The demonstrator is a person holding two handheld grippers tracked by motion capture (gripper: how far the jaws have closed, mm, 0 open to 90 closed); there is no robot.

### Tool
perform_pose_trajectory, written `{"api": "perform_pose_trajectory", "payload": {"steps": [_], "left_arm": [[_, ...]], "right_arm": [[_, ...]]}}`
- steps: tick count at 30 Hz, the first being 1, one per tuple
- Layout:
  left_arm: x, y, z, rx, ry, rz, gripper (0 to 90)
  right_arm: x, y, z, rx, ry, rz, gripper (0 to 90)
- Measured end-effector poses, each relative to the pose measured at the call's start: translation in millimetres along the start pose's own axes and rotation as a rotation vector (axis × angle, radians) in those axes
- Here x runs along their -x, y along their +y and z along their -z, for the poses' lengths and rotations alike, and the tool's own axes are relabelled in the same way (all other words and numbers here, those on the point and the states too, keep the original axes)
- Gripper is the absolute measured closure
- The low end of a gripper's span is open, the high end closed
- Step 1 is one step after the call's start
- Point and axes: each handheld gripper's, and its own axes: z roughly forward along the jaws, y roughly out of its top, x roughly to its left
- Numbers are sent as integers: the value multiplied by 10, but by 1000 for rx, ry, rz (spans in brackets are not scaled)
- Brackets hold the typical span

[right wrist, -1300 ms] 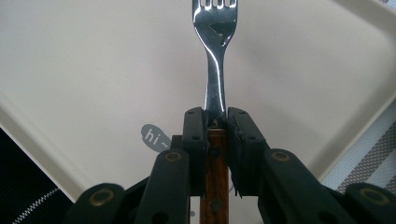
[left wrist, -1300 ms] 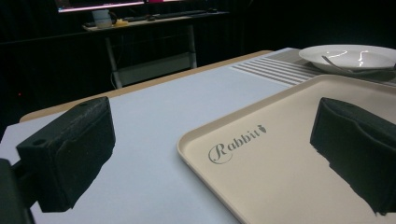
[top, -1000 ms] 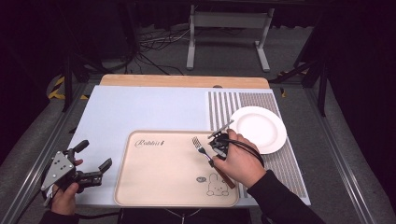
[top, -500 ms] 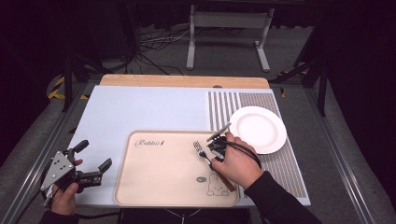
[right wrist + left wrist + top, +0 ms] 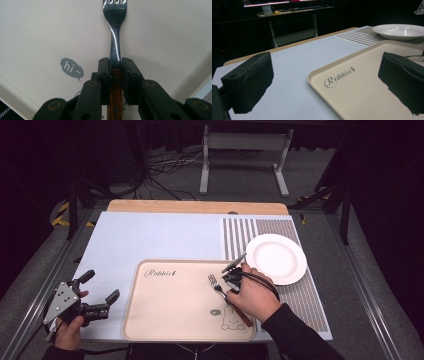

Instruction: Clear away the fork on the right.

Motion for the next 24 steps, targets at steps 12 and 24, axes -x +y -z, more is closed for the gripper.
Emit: {"api": "perform_pose_trajectory", "payload": {"steps": [12, 24], "left_arm": [[-1, -1, -1, 2, 2, 1, 7], [-2, -1, 0, 2, 3, 1, 7]], "right_arm": [[14, 9, -48, -15, 0, 5, 781], [20, 12, -51, 8, 9, 20, 647]]}}
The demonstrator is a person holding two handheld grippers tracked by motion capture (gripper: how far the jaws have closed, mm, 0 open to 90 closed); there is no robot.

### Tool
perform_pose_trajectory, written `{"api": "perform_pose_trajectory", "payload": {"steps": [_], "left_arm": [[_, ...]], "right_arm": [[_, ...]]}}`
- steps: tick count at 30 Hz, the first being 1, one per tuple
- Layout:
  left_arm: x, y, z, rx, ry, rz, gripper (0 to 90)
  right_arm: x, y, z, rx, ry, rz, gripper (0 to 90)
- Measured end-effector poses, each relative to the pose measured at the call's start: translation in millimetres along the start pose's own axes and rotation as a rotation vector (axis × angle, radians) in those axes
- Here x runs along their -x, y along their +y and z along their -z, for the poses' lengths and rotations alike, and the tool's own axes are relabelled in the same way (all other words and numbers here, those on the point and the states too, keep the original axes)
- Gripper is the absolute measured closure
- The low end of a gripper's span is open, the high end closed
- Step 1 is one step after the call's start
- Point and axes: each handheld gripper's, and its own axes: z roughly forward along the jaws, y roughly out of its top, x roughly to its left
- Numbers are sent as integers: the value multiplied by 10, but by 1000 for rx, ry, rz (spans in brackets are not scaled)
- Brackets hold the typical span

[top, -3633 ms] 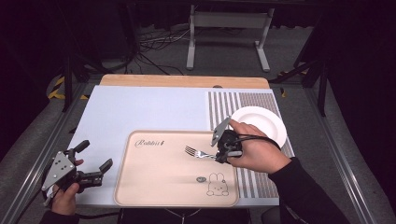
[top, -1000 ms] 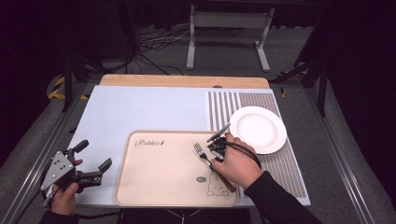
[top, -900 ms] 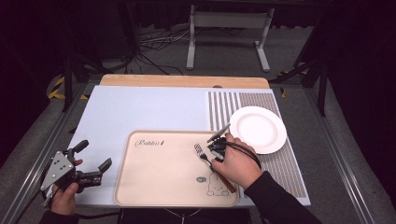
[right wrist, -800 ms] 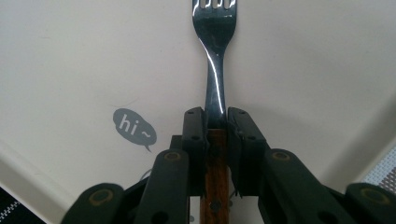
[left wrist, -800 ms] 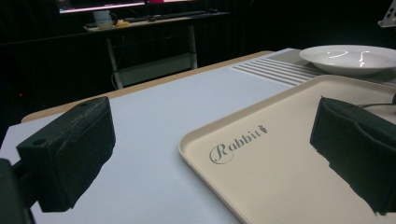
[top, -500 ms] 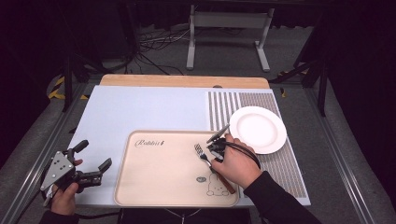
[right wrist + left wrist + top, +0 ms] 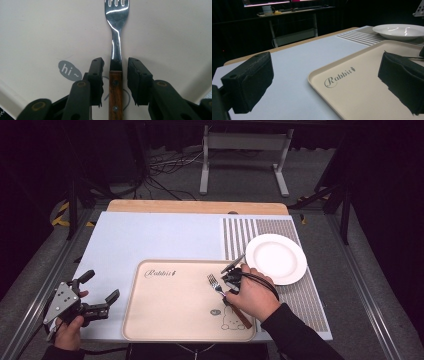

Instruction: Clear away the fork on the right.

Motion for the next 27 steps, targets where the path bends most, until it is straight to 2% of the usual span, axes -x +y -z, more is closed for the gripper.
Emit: {"api": "perform_pose_trajectory", "payload": {"steps": [4, 6, 7, 9, 11, 12, 14, 15, 17, 19, 21, 22, 23, 25, 27], "left_arm": [[0, 0, 0, 2, 1, 1, 8], [0, 2, 3, -1, -1, -1, 8], [0, 2, 3, -1, -1, -1, 8], [0, 2, 3, -1, -1, -1, 8], [0, 2, 3, -1, -1, 0, 7], [-2, 2, 4, 0, 0, -1, 8], [-2, 1, 4, 0, 0, -1, 8], [-2, 1, 4, 0, 0, -1, 7], [-2, 0, 2, 0, 0, 0, 7], [-2, 1, 3, 0, -1, 0, 8], [-3, 0, 3, 1, 1, 0, 7], [-3, 0, 3, 1, 1, 0, 8], [-3, 1, 4, 0, 0, -1, 8], [-2, 1, 4, -1, 0, -1, 7], [-2, 1, 4, 0, 0, -1, 8]], "right_arm": [[-4, 4, 28, 48, 6, 12, 549], [-6, 11, 41, 84, 7, 29, 462], [-6, 11, 41, 84, 7, 29, 462], [-10, 29, 44, 174, 7, 67, 288], [11, 56, 39, 242, 4, 157, 187], [28, 83, 41, 292, -15, 213, 144], [39, 103, 51, 321, -17, 247, 141], [39, 103, 51, 321, -17, 247, 141], [42, 134, 60, 368, 8, 286, 156], [36, 146, 53, 387, 34, 308, 178], [28, 163, 48, 408, 75, 339, 271], [28, 163, 48, 408, 75, 339, 271], [23, 172, 49, 412, 83, 356, 311], [12, 187, 48, 426, 84, 409, 432], [1, 198, 38, 424, 68, 472, 485]]}}
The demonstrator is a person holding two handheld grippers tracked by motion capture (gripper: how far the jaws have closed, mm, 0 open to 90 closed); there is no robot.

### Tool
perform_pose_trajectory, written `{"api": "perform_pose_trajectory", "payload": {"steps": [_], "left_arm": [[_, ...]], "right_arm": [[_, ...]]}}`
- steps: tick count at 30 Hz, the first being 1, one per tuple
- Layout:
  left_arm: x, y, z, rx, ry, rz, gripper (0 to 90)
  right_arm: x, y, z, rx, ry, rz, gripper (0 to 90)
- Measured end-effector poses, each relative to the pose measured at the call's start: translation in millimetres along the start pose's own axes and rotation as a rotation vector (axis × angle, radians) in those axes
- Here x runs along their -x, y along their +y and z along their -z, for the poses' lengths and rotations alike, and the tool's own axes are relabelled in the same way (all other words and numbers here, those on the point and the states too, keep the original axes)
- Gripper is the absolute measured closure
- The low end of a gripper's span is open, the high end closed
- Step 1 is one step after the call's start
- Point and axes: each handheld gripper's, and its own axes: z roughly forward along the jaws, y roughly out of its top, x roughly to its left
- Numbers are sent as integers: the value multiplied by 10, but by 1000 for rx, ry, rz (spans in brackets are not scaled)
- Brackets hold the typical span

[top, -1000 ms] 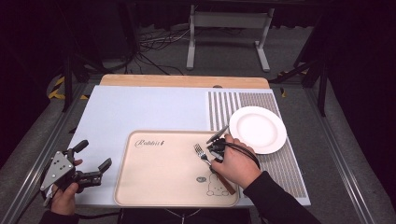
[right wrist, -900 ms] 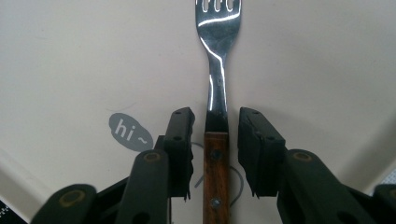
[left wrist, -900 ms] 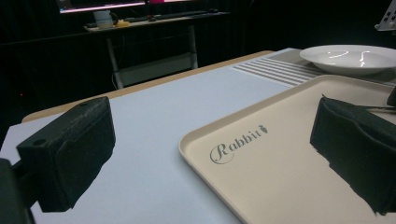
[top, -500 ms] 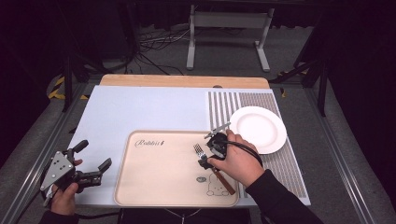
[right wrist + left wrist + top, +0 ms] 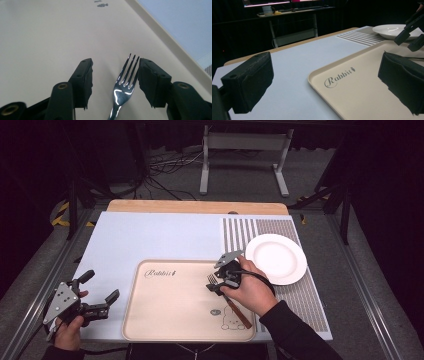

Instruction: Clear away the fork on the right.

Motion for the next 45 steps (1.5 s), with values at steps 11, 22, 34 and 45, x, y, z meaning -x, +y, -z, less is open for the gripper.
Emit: {"api": "perform_pose_trajectory", "payload": {"steps": [11, 22, 34, 45], "left_arm": [[-3, -2, -1, 0, 0, 0, 7], [-5, -2, 2, -3, 1, 0, 8], [-1, -4, -7, -6, -2, 1, 8], [-4, -5, -5, -6, -1, 2, 8]], "right_arm": [[51, -30, -65, -55, 60, 65, 900], [56, -58, -216, -100, 85, 72, 900], [83, -87, -280, -117, 83, 69, 900], [97, -83, -287, -121, 67, 63, 900]]}}
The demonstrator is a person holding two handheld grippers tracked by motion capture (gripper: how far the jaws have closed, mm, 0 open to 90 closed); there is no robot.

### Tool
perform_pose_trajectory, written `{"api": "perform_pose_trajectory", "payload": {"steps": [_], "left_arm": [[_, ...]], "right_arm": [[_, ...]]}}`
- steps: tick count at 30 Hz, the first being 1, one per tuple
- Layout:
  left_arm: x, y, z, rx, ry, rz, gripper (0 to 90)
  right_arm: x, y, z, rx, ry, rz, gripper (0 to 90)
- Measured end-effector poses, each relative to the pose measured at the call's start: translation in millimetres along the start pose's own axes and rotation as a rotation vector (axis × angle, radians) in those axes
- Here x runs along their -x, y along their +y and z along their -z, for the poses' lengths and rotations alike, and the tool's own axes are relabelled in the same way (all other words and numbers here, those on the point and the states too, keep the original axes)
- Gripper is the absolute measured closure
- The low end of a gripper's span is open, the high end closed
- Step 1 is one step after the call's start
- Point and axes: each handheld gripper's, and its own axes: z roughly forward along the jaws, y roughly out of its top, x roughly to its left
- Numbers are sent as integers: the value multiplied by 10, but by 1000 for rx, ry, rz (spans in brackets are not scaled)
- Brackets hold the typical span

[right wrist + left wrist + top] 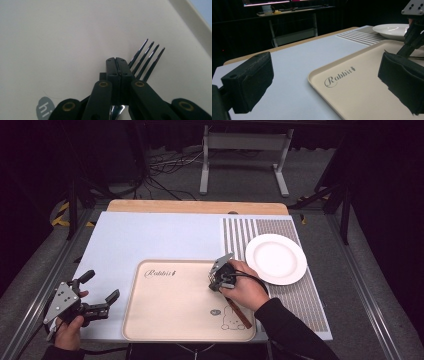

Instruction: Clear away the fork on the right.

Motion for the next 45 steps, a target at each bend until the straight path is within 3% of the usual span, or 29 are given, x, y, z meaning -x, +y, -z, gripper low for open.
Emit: {"api": "perform_pose_trajectory", "payload": {"steps": [45], "left_arm": [[7, 0, -4, 0, 1, -1, 8]], "right_arm": [[355, -250, 210, -27, -147, -144, 900]]}}
